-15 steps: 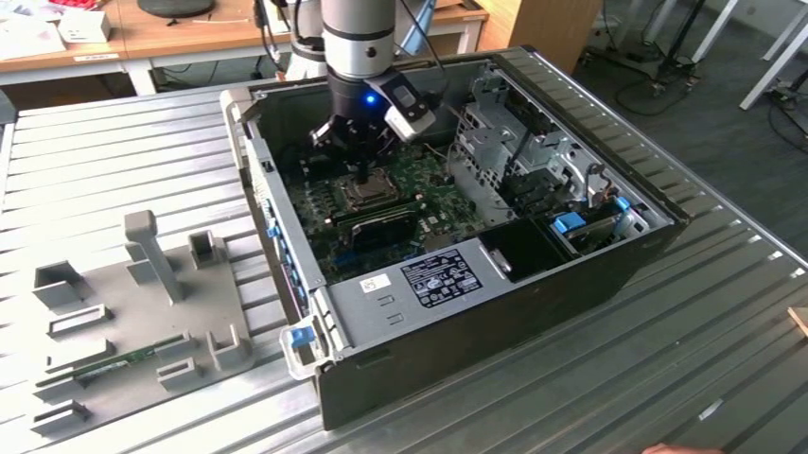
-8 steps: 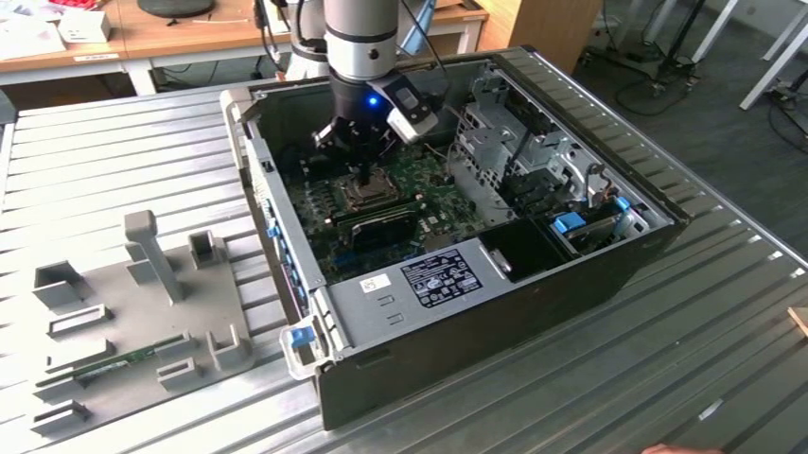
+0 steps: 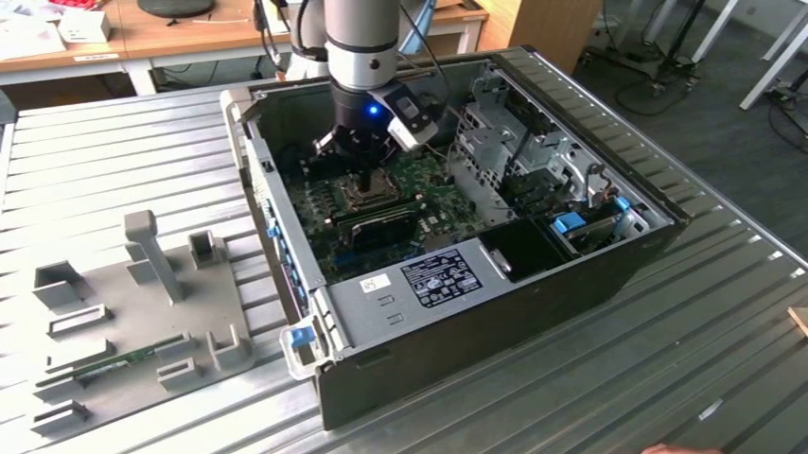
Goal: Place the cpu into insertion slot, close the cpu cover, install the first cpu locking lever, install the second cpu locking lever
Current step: 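Install the second cpu locking lever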
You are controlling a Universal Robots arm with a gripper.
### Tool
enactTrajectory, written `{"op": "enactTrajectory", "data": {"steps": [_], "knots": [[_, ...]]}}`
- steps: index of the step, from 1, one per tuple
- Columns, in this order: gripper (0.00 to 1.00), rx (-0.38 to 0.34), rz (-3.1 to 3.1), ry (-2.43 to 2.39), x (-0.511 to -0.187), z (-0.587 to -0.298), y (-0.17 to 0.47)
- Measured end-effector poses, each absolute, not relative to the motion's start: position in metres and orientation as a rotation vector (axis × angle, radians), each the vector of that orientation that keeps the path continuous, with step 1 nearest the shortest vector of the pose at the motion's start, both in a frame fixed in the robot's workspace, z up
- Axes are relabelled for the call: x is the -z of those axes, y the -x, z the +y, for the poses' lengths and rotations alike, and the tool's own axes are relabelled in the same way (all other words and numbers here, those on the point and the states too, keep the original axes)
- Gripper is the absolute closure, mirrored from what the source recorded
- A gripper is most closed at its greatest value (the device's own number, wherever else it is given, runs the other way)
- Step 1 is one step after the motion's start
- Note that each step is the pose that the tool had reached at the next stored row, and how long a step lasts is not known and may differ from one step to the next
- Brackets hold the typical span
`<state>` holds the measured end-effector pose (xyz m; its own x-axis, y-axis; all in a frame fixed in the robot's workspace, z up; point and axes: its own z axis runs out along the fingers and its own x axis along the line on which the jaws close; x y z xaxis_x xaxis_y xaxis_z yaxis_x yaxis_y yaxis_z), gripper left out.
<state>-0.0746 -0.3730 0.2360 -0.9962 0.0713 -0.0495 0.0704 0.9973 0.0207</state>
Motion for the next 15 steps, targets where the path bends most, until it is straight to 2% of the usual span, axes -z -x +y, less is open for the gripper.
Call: {"op": "enactTrajectory", "data": {"steps": [15], "knots": [[0.9, -0.029, 3.089, -0.11, -0.212, -0.374, 0.088]]}}
